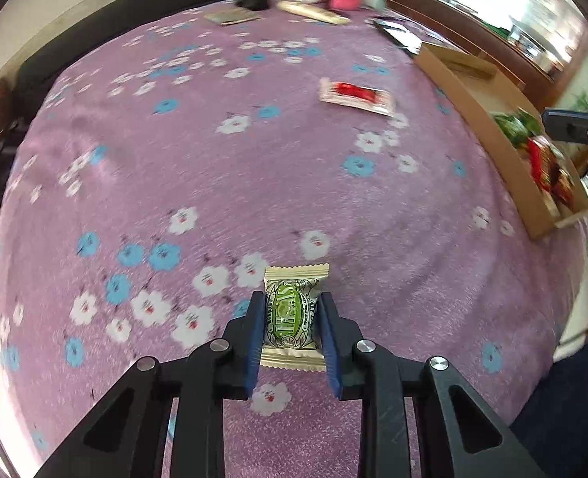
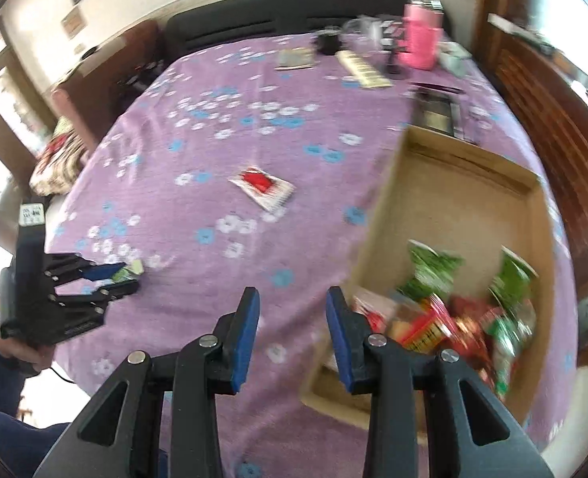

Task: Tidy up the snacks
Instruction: 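Grasp a green-wrapped candy with the left gripper while the right grasps a white-red packet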

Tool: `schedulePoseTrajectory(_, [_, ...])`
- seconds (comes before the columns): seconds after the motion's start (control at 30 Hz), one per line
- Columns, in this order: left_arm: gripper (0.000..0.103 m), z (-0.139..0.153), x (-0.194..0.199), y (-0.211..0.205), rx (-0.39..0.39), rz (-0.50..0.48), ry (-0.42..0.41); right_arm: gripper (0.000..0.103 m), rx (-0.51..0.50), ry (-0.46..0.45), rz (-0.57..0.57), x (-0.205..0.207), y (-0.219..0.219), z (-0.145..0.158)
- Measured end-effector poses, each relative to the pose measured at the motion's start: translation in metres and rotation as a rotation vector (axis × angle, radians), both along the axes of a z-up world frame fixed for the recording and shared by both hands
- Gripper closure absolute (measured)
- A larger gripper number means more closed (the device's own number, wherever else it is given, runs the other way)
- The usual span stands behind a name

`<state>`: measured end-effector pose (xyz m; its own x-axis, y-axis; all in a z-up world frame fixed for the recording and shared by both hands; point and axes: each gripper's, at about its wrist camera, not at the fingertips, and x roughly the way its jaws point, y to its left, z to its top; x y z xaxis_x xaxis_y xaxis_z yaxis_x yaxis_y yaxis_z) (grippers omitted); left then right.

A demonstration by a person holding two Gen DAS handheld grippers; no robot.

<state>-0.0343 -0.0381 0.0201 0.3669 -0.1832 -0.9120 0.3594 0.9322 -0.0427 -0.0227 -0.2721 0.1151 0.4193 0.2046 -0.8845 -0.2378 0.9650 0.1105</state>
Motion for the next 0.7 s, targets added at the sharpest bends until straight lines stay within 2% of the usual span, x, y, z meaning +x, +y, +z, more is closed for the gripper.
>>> schedulePoseTrajectory(0.13, [0.076, -0.001, -0.001, 0.01, -0.021, 0.121, -0.003, 0.069, -0.033, 0.028, 0.108, 0.041, 0.029, -0.007])
schedulePoseTrajectory(0.23, [0.077, -0.001, -0.001, 0.012, -0.035, 0.164, 0.002, 0.067, -0.059, 0.078, 0.211, 0.075, 0.055, -0.022])
schedulePoseTrajectory(0.27, [0.076, -0.001, -0.002, 0.01, -0.027, 0.168, -0.001, 0.066, -0.082, 0.076, 0.235, 0.084, 0.062, -0.026])
schedulePoseTrajectory(0.33, [0.076, -0.002, -0.003, 0.008, -0.014, 0.176, -0.008, 0.058, -0.111, 0.092, 0.289, 0.099, 0.074, -0.035])
schedulePoseTrajectory(0.4, [0.076, -0.002, -0.005, 0.007, -0.011, 0.187, -0.011, 0.057, -0.166, 0.095, 0.337, 0.112, 0.087, -0.045])
schedulePoseTrajectory(0.5, [0.076, -0.002, -0.005, 0.008, -0.011, 0.202, -0.011, 0.047, -0.216, 0.107, 0.409, 0.127, 0.1, -0.061])
schedulePoseTrajectory(0.57, [0.076, -0.002, -0.005, 0.007, -0.005, 0.206, -0.012, 0.047, -0.259, 0.107, 0.43, 0.136, 0.105, -0.07])
schedulePoseTrajectory(0.7, [0.076, -0.002, -0.005, 0.007, 0.0, 0.216, -0.015, 0.047, -0.276, 0.123, 0.438, 0.149, 0.107, -0.084])
